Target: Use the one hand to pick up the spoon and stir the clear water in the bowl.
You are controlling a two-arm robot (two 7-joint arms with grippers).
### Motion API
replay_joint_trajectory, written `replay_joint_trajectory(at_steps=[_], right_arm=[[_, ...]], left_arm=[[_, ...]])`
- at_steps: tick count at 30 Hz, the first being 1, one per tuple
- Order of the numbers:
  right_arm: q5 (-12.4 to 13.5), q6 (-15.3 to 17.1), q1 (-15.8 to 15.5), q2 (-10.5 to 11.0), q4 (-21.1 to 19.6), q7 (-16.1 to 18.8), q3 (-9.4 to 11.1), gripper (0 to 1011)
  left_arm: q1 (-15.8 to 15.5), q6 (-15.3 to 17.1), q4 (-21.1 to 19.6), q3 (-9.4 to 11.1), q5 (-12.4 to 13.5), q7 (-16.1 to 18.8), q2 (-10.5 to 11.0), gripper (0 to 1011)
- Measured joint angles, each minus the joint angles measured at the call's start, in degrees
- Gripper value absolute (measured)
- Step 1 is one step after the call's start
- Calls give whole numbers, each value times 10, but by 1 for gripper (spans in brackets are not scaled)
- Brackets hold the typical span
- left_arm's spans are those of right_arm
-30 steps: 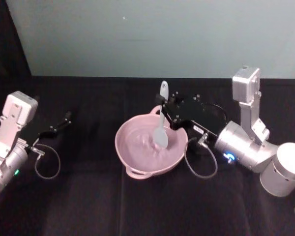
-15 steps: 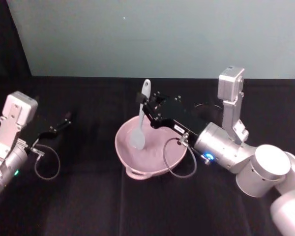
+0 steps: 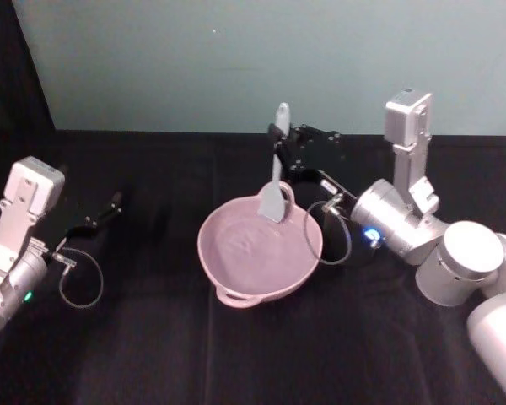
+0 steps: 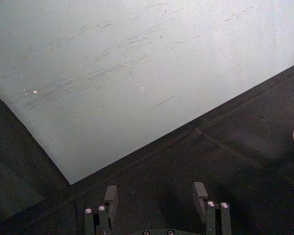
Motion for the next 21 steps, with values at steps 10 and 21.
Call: replay_joint_trajectory(at_steps=[10, 21], right_arm=[[32, 67, -48, 60, -94, 32, 24, 120], [83, 111, -93, 84, -156, 71, -3, 120]], left_arm=[[0, 0, 0, 0, 0, 0, 0, 1011], [0, 0, 0, 0, 0, 0, 0, 1011]])
